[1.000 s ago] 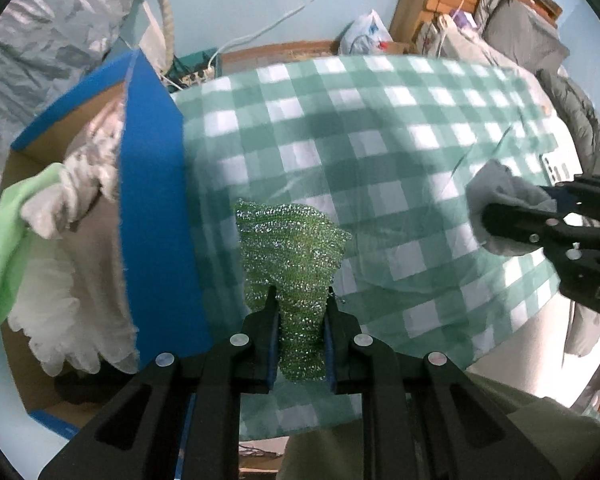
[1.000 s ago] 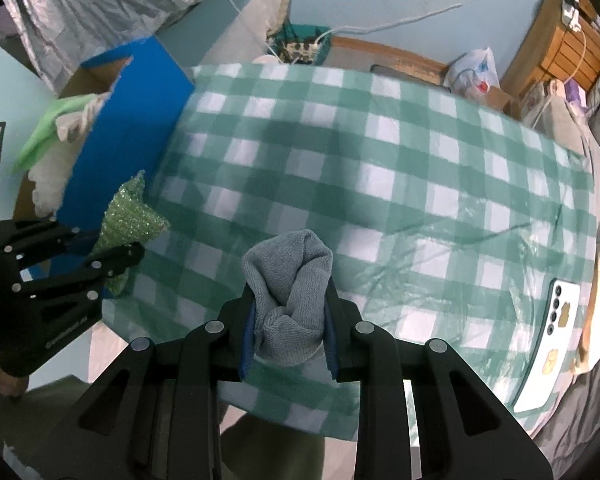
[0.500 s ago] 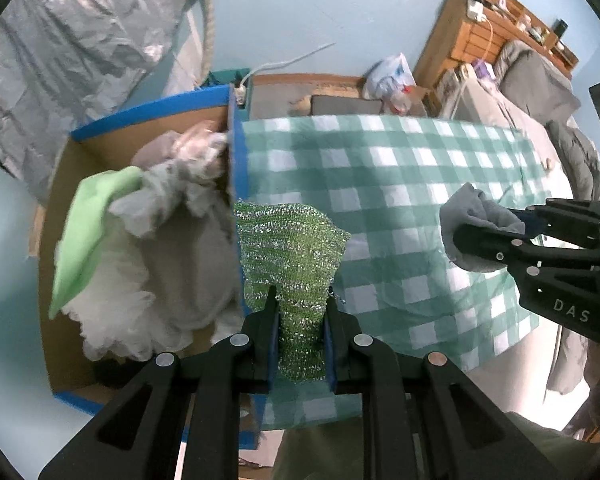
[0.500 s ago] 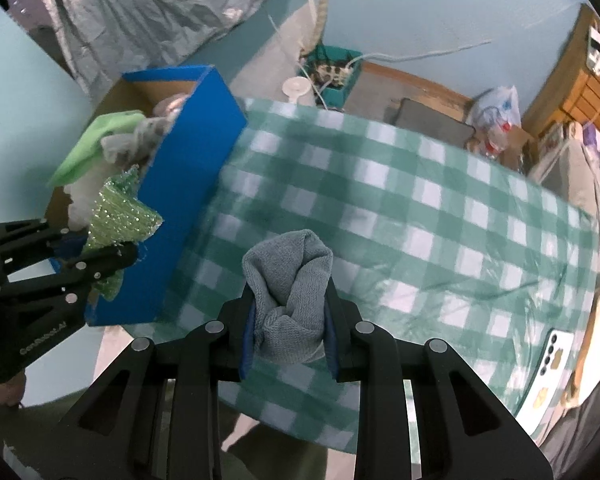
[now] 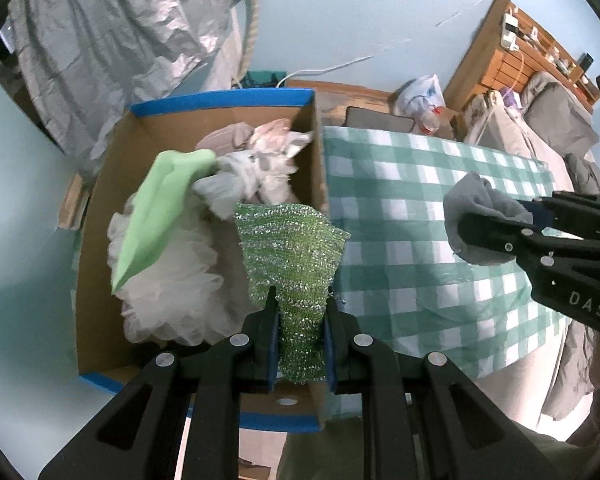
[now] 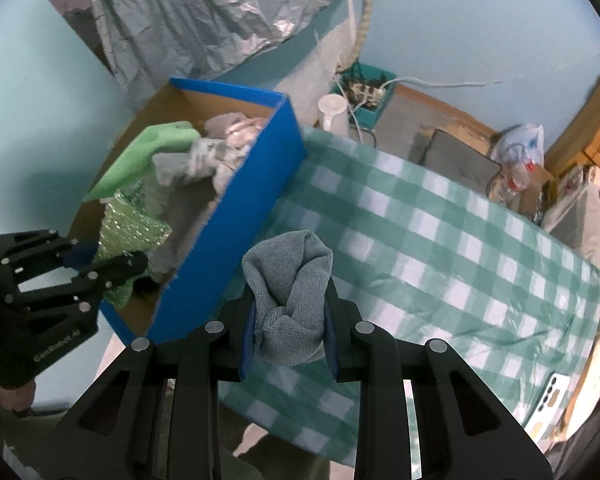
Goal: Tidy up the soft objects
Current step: 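Carry the green scrubber and grey sock over the cardboard box with both grippers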
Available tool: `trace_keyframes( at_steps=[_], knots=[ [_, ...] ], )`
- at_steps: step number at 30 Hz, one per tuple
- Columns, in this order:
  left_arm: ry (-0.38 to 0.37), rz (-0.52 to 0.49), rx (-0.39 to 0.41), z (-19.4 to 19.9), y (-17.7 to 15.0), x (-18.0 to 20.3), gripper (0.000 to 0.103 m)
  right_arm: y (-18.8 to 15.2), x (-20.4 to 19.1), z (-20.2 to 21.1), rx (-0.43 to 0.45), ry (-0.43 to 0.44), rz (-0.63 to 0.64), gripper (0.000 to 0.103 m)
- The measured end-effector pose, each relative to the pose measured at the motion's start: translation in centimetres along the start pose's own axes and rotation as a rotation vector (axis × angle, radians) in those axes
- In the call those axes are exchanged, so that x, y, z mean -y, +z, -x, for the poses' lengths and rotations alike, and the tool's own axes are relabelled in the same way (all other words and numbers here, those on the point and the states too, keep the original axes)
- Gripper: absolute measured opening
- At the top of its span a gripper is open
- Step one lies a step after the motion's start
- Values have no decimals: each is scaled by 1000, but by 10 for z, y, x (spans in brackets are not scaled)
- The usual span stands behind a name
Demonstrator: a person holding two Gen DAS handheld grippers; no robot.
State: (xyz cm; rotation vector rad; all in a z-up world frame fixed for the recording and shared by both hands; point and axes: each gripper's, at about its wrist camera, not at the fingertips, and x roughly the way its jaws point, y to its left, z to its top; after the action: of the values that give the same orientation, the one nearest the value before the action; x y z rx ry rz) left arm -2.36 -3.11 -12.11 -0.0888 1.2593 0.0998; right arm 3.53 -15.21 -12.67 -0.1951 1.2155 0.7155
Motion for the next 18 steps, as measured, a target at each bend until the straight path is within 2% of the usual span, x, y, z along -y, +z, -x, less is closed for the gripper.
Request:
trace_keyframes(
  at_steps=[18],
  knots=[
    [34, 121, -14, -3, -17, -64, 18, 39, -70, -31, -26, 62, 121, 26]
  ],
)
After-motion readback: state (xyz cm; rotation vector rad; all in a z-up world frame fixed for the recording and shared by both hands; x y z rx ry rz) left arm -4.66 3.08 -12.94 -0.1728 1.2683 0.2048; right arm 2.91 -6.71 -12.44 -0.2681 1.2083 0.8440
